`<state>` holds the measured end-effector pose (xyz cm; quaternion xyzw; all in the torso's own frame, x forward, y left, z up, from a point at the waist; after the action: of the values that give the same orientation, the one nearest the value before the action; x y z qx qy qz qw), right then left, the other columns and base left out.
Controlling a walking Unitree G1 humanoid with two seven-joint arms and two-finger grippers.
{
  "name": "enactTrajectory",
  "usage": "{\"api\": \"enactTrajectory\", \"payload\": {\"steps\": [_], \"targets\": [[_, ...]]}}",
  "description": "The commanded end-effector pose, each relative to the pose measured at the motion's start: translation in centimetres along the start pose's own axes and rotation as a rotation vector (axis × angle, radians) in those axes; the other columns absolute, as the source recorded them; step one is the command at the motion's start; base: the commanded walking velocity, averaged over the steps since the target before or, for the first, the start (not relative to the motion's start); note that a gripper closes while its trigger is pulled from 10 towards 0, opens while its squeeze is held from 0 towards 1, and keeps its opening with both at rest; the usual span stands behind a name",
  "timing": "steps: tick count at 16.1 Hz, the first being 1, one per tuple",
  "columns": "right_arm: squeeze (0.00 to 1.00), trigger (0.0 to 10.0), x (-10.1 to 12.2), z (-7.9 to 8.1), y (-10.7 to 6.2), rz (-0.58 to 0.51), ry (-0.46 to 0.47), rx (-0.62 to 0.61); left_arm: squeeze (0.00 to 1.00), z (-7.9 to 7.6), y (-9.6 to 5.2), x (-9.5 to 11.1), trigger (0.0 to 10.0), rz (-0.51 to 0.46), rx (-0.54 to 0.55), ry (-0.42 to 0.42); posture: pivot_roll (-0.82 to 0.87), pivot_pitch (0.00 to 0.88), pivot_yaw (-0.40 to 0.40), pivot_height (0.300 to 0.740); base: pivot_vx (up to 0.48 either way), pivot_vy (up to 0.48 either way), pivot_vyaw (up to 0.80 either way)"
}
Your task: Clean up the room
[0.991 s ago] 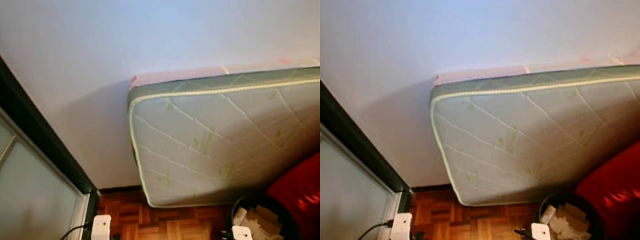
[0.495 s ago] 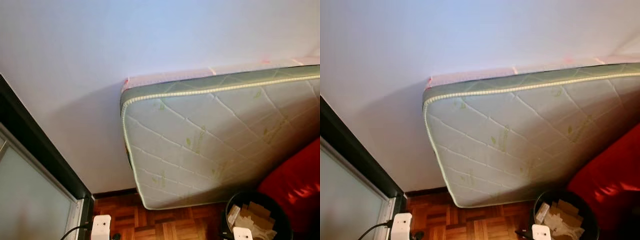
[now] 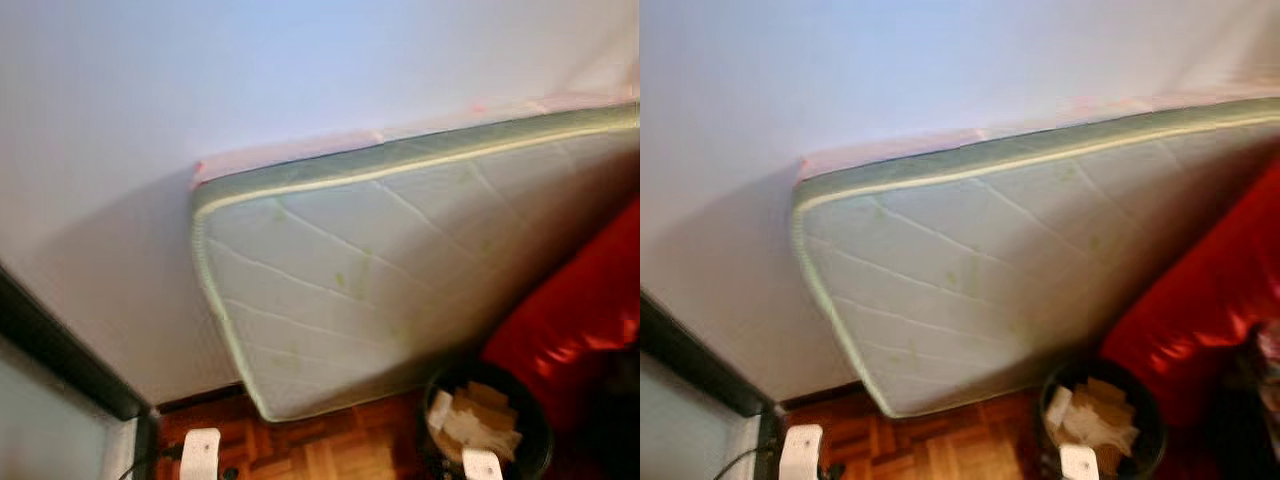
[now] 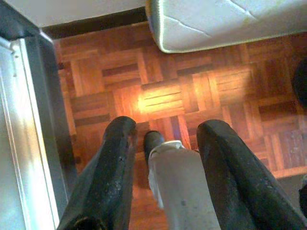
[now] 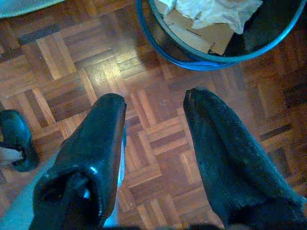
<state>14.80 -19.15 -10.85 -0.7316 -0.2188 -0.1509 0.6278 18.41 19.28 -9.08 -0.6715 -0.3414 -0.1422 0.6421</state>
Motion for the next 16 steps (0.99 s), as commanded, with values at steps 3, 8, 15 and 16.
{"api": "enactTrajectory", "payload": {"steps": [3, 8, 15, 16], "targets": [[0.0, 10.0, 0.67, 1.19, 0.1, 0.004, 0.044, 0.192, 0.0, 8.6, -3.54, -4.62, 10.0, 0.189, 0.097, -0.019, -0.02, 0.015, 0.014, 0.74, 0.0, 0.0, -0.8], [0.0, 10.0, 0.59, 1.17, 0.09, 0.005, 0.041, 0.193, 0.0, 8.54, -3.56, -4.69, 10.0, 0.19, 0.092, -0.016, -0.02, 0.004, 0.013, 0.74, 0.0, 0.0, -0.8], [0.0, 10.0, 0.79, 0.87, 0.14, 0.003, 0.031, 0.191, 0.0, 8.25, -3.41, -4.62, 10.0, 0.183, 0.093, -0.033, -0.01, 0.025, -0.011, 0.74, 0.0, 0.0, -0.8], [0.0, 10.0, 0.81, 0.87, 0.14, 0.003, 0.031, 0.191, 0.0, 8.24, -3.4, -4.61, 10.0, 0.184, 0.092, -0.033, -0.01, 0.026, -0.011, 0.74, 0.0, 0.0, -0.8]]}}
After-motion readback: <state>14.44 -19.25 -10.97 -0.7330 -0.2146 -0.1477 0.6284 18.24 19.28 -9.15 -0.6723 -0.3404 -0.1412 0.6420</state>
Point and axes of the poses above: a point about 5 cm out from each wrist's last joint towards the gripper, its own y axis pointing out of the wrist towards the gripper, its own x axis along the axis of the wrist's last joint, z = x × y, the point moved 1 cm from there along y, pointing out of the wrist towards the gripper, and after that the axes turned 13 degrees about -y, right-handed, at the moved point
